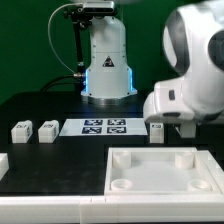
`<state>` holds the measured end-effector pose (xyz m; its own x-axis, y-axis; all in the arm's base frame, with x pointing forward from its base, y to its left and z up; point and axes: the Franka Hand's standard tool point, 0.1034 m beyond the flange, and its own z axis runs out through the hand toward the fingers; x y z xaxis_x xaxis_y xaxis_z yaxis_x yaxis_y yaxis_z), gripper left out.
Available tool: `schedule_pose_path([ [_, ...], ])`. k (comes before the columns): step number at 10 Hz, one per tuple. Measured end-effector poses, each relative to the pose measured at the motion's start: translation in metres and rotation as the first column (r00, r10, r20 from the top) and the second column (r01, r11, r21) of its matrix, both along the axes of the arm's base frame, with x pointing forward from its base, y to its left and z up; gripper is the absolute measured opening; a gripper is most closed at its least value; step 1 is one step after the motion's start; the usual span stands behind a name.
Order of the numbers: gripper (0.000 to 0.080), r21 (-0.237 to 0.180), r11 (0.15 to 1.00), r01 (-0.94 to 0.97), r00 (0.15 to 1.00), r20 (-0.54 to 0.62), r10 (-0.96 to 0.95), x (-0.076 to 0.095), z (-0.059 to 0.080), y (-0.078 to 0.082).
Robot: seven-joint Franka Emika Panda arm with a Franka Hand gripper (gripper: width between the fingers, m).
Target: Assemble one leg
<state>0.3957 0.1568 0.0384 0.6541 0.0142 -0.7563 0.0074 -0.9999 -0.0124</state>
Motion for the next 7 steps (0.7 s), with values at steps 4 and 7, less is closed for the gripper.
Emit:
schedule_pose_path([
  [4, 0.0291, 0.078, 0.997, -0.025, 0.996, 0.091, 0.018, 0.061, 0.080, -0.024],
  [7, 0.0291, 0.082, 0.996, -0.017, 0.917, 0.398, -0.017, 0.075, 0.075, -0.022],
])
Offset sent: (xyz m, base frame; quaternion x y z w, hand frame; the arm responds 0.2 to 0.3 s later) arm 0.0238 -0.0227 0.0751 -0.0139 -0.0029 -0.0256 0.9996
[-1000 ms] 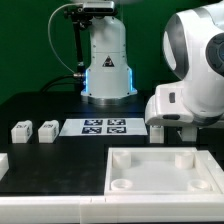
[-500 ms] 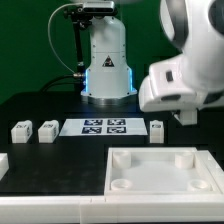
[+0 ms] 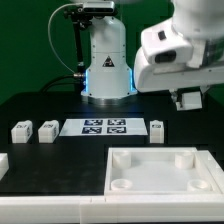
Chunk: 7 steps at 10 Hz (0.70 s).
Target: Assemble one leg
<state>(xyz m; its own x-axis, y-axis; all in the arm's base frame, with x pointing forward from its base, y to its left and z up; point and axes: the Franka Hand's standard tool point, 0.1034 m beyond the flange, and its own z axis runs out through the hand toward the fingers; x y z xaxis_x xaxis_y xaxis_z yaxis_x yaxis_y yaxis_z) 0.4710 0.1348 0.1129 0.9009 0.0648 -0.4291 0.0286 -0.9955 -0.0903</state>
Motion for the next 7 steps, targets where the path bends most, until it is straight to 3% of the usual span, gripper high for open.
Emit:
schedule_pose_path([
  [1, 0.0291, 0.008, 1.000, -0.022, 0.997, 0.069, 0.021, 0.007, 0.003, -0.004],
  [3, 0.0291, 0.017, 0.998, -0.059, 0.966, 0.255, 0.053, 0.069, 0.035, -0.017],
  [5, 0.0291, 0.032, 0.998, -0.054, 0.892, 0.451, 0.034, 0.117, 0.052, -0.014],
  [6, 0.0291, 0.036, 0.998, -0.044, 0.812, 0.584, 0.015, 0.112, 0.048, -0.015],
  [7, 0.0291, 0.037, 0.999, -0.040, 0.764, 0.646, 0.007, 0.107, 0.046, -0.017],
])
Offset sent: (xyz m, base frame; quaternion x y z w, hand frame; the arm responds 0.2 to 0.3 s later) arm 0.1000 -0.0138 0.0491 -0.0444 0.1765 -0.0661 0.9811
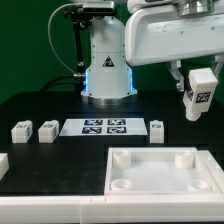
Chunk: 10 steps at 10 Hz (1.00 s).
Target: Assemble one leg
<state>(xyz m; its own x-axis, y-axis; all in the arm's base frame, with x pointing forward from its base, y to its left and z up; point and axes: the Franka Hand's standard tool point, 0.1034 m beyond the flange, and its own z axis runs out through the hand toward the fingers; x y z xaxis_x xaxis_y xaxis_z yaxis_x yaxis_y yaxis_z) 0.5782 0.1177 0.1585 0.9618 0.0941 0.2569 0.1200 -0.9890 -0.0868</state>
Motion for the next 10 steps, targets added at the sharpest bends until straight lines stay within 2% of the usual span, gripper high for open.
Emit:
schedule_pose_path([
  [1, 0.0291, 0.009, 1.000, 0.007, 0.996, 0.088, -0.008, 0.003, 0.000, 0.000],
  [2, 0.0291, 0.025, 1.000, 0.017, 0.974, 0.225, -0.022, 0.005, 0.002, -0.001],
  [3, 0.0291, 0.036, 0.999, 0.020, 0.942, 0.335, -0.031, 0.004, -0.002, -0.005],
  [4, 0.0291, 0.009, 1.000, -0.004, 0.924, 0.383, 0.000, 0.020, -0.008, -0.014],
  [6, 0.0291, -0.026, 0.999, -0.024, 0.903, 0.429, 0.033, 0.066, -0.010, -0.024],
  [7, 0.0291, -0.015, 1.000, -0.011, 0.896, 0.444, 0.017, 0.073, -0.022, -0.020],
  [8, 0.0291, -0.018, 1.000, -0.014, 0.907, 0.422, 0.021, 0.068, -0.038, -0.020],
  [10, 0.0291, -0.018, 1.000, -0.018, 0.921, 0.389, 0.024, 0.060, -0.060, -0.018],
])
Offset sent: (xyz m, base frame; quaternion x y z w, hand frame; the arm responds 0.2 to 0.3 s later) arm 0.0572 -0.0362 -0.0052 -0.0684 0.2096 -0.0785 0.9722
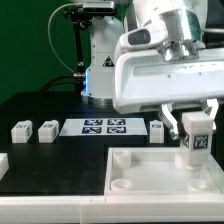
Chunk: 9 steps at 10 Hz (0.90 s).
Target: Assemble one leg
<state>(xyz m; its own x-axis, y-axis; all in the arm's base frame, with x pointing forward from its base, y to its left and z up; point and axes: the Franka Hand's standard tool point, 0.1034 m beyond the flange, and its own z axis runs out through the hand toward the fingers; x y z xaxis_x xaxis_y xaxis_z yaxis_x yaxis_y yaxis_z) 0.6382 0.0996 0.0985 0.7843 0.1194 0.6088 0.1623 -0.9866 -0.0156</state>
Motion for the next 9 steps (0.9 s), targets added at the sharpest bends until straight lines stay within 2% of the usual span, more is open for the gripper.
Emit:
schedule_pose_path([
  [3, 0.0291, 0.006, 1.000, -0.009, 0.999, -0.031, 0.009, -0.013, -0.013, 0.013],
  [7, 0.0291, 0.007, 1.000, -0.013, 0.999, -0.029, 0.014, -0.013, -0.014, 0.015],
  [9, 0.0291, 0.007, 1.000, -0.015, 0.999, -0.042, 0.015, -0.014, -0.021, 0.016],
])
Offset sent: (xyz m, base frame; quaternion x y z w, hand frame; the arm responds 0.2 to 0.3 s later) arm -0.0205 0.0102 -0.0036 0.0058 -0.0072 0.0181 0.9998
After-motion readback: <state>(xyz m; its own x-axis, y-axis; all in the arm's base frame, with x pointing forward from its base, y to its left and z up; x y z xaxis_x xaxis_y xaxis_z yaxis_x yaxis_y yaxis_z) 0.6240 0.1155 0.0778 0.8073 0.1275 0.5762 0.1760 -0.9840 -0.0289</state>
